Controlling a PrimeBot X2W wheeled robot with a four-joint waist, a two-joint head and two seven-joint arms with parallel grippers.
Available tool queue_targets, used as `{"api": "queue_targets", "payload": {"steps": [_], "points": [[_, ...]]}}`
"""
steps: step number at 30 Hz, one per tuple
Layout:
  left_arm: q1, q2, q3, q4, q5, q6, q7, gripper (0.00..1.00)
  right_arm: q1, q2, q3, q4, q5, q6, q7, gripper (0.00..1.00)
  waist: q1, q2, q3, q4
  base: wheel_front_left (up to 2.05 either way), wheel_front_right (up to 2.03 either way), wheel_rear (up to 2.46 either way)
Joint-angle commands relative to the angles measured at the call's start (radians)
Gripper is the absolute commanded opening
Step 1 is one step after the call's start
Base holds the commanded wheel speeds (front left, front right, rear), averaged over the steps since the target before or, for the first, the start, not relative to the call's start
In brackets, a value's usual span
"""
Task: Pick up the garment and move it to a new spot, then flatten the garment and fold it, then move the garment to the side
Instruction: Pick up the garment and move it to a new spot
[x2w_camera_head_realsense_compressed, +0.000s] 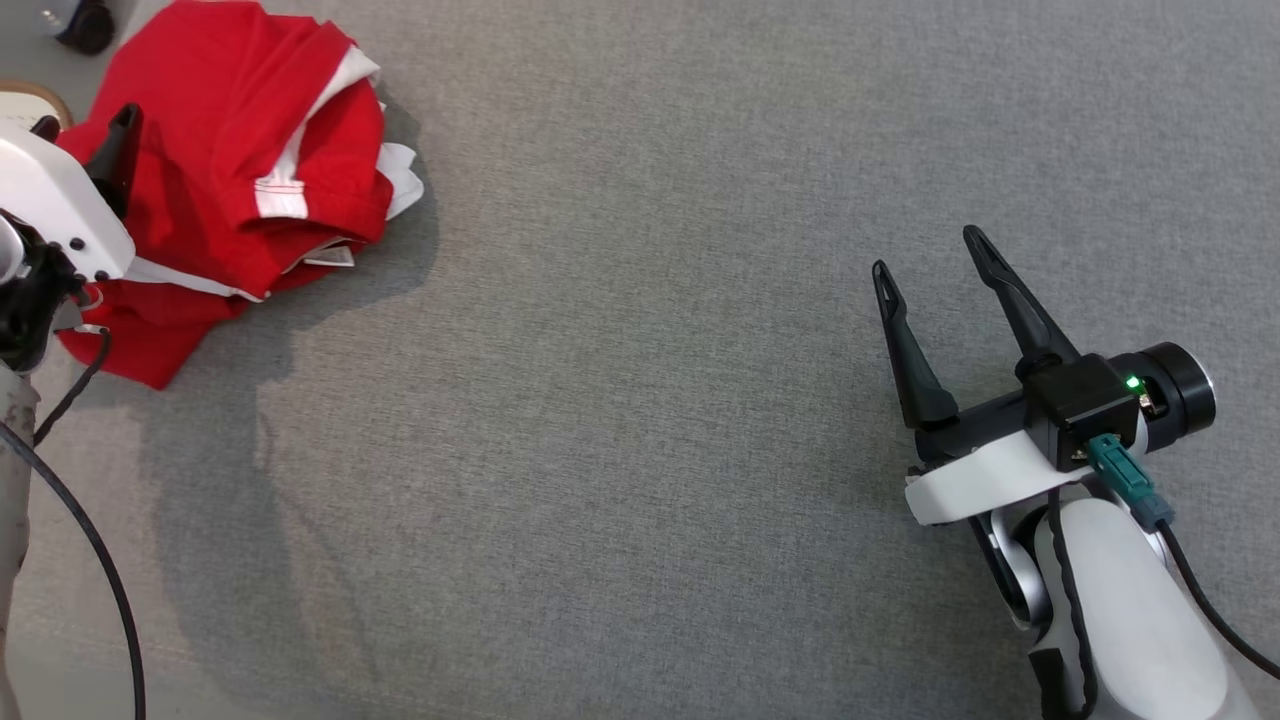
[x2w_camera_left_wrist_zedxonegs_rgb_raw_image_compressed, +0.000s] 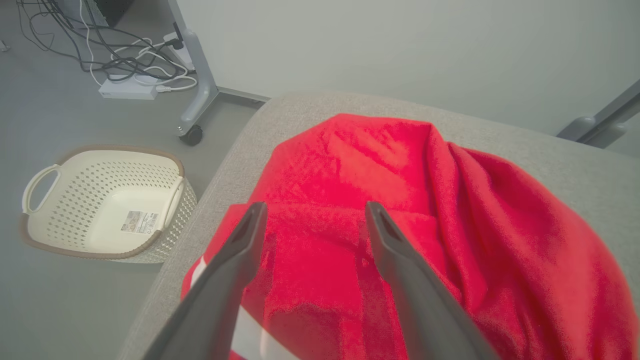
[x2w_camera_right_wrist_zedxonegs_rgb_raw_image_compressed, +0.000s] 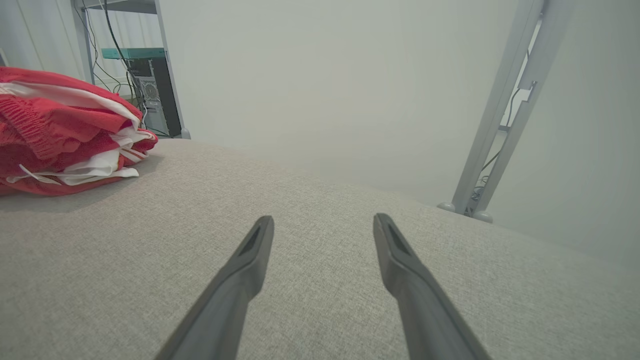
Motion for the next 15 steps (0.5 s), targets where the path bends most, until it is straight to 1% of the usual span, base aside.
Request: {"api": "queue_targets", "payload": {"steps": [1, 6, 11, 15], "points": [[-0.028, 0.008, -0.017, 0.018, -0.015, -0.001, 0.008, 1.0, -0.015, -0.002, 0.003, -0.005, -0.008, 0.002, -0.005, 1.0, 0.0, 0.0, 0.017, -0.015, 0.0, 0.0, 0.0], [-0.077, 0.015, -0.078, 0.066, -0.043, -0.001, 0.028, 1.0, -0.029, -0.001, 0.01, -0.009, -0.009, 0.002, -0.005, 1.0, 0.0, 0.0, 0.041, -0.027, 0.0, 0.0, 0.0], [-0.093, 0.016, -0.145, 0.09, -0.092, -0.001, 0.089, 1.0, -0.036, 0.0, 0.02, -0.005, -0.012, 0.002, -0.005, 1.0, 0.0, 0.0, 0.052, -0.033, 0.0, 0.0, 0.0], [-0.105, 0.025, -0.178, 0.101, -0.125, -0.001, 0.091, 1.0, -0.041, 0.001, 0.025, -0.003, -0.01, 0.002, -0.005, 1.0, 0.0, 0.0, 0.058, -0.034, 0.0, 0.0, 0.0]]}}
